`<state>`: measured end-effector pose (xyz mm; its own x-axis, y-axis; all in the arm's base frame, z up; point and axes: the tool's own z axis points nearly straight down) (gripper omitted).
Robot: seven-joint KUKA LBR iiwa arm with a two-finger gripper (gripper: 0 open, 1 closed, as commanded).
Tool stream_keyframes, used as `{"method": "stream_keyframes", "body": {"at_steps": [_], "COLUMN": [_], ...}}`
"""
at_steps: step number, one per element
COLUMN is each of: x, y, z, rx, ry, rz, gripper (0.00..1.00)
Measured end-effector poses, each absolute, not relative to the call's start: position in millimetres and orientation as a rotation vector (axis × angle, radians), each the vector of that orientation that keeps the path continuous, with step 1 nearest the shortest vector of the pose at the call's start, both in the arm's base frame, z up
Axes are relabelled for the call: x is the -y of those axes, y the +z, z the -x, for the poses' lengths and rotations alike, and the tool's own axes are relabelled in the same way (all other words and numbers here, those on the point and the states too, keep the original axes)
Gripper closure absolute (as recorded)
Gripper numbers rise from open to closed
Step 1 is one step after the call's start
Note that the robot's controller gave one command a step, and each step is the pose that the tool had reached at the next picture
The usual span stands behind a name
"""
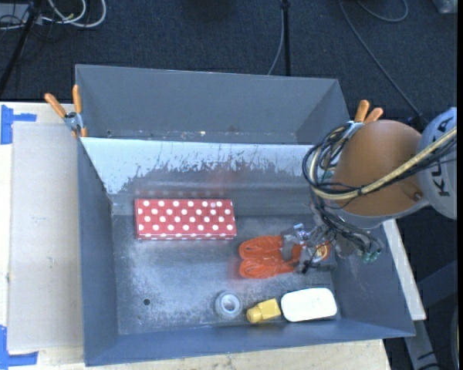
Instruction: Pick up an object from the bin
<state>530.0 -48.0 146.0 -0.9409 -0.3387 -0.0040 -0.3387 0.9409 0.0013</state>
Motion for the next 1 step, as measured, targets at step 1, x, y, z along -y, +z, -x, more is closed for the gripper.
{"method": "stream_keyframes", "body": {"at_steps": [1], "x": [20.2], "y": [208.2], "z": [-519.6], "rx": [-3.114], "ry": [0.007], "rz": [0.476], "gripper": [1.0]}}
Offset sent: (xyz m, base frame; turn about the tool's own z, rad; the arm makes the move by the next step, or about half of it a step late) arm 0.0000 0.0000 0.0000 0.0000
